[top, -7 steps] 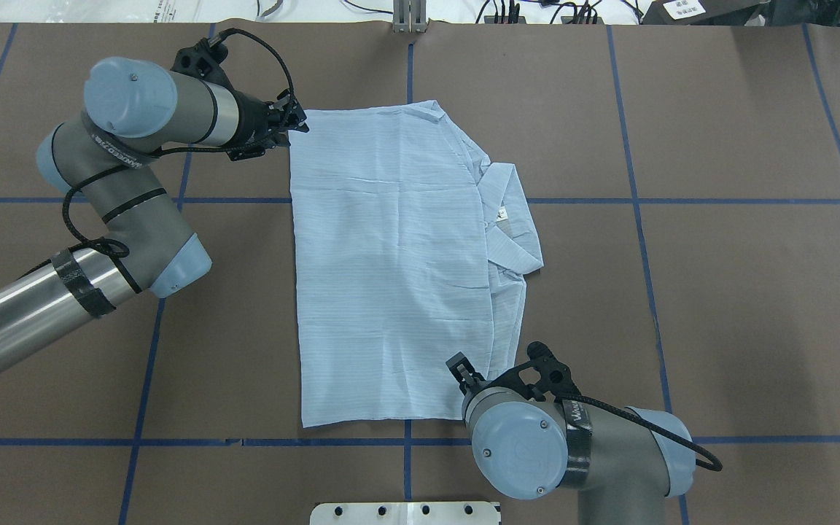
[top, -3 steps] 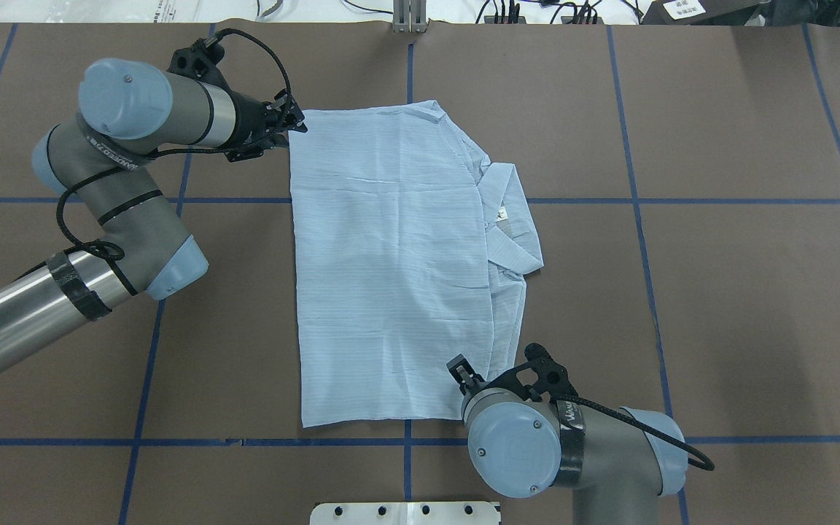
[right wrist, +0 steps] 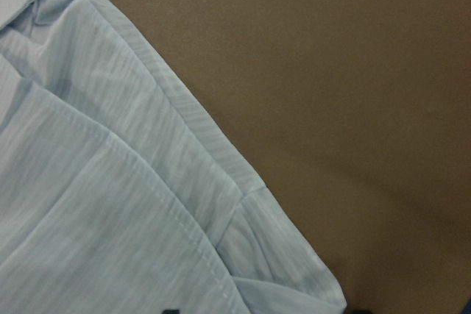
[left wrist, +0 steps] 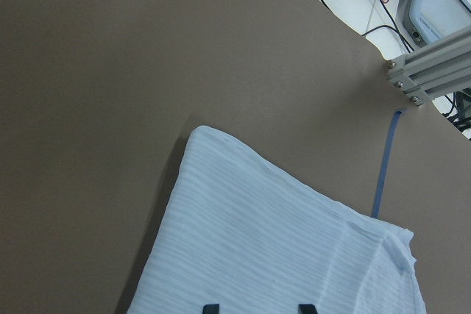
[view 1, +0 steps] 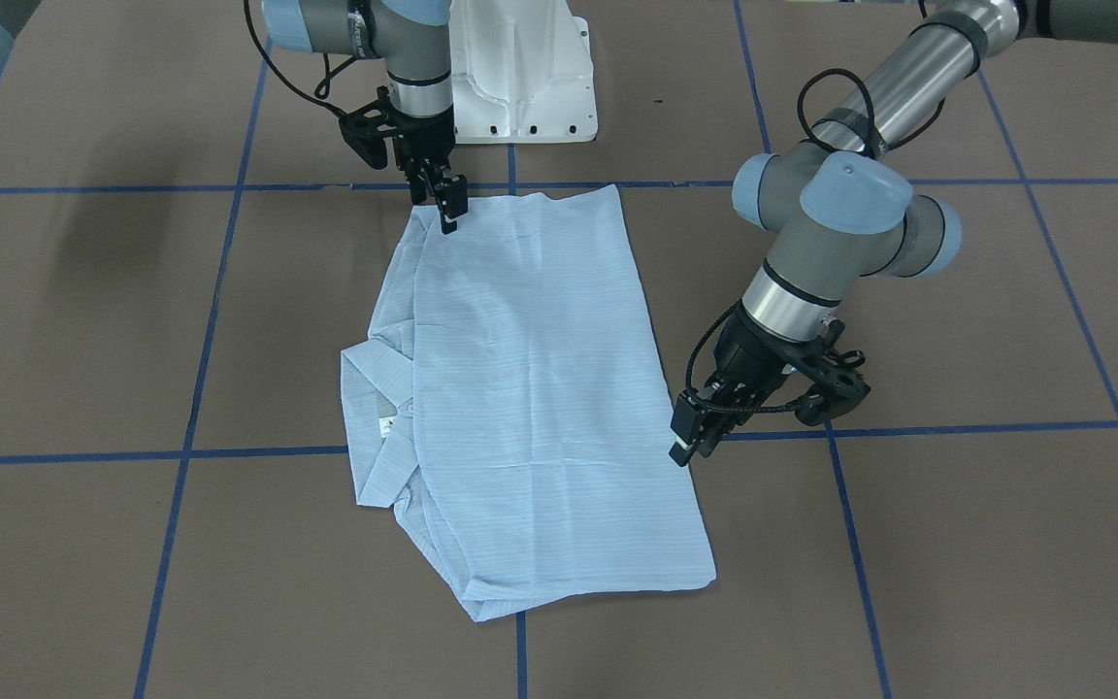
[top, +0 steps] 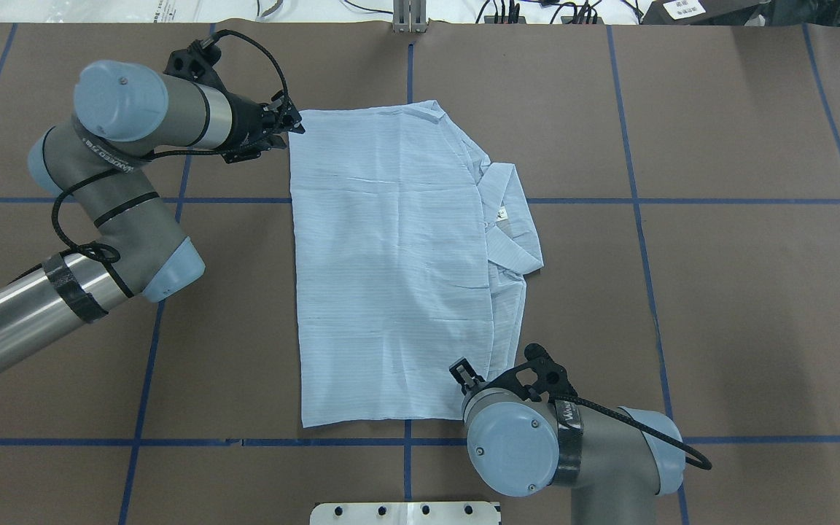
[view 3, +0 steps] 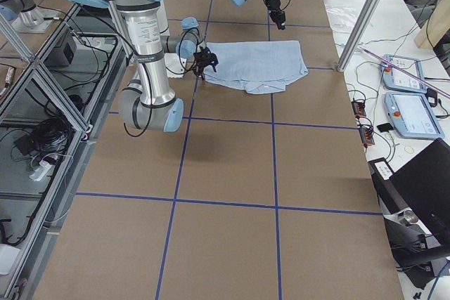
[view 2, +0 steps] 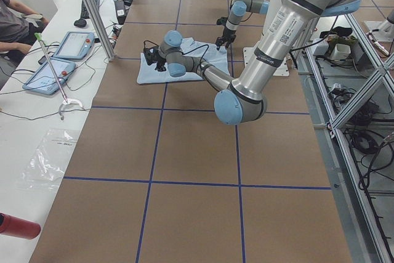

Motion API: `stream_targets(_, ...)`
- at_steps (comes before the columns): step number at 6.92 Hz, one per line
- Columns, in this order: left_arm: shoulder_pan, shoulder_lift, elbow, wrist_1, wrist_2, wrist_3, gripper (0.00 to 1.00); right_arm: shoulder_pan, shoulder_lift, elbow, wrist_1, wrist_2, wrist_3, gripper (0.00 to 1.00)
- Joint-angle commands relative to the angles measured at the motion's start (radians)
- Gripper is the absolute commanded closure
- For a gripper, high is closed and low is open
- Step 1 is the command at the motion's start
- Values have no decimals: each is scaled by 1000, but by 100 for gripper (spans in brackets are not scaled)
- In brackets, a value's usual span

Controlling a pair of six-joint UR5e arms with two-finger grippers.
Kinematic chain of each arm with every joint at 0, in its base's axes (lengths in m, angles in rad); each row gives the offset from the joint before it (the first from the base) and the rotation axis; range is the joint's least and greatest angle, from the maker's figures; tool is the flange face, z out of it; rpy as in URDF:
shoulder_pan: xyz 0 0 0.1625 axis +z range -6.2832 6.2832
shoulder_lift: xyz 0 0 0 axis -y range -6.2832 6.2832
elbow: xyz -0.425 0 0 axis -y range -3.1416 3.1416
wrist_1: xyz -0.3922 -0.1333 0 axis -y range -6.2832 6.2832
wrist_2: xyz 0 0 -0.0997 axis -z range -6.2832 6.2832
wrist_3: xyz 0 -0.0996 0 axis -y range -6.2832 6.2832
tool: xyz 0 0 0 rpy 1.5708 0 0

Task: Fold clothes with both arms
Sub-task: 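Move the left gripper to the shirt's near edge beside the right gripper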

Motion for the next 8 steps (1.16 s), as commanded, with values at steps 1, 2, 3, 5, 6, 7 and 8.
stream_targets(1,2,5,-1,0,0,0,53,0,18,-20,1,0,1,36)
stream_targets(2,0,7,-1,0,0,0,53,0,23,-20,1,2,9,80)
stream_targets(3,2,7,-1,0,0,0,53,0,24,-20,1,2,11,100)
stream_targets(5,2,7,-1,0,0,0,53,6,26,-9,-1,35,6,100)
stream_targets(6,2,7,-1,0,0,0,53,8,24,-9,-1,45,3,100)
stream_targets(7,2,7,-1,0,0,0,53,9,26,-9,1,45,1,100)
stream_targets(8,3,7,-1,0,0,0,53,11,24,-11,1,45,1,100)
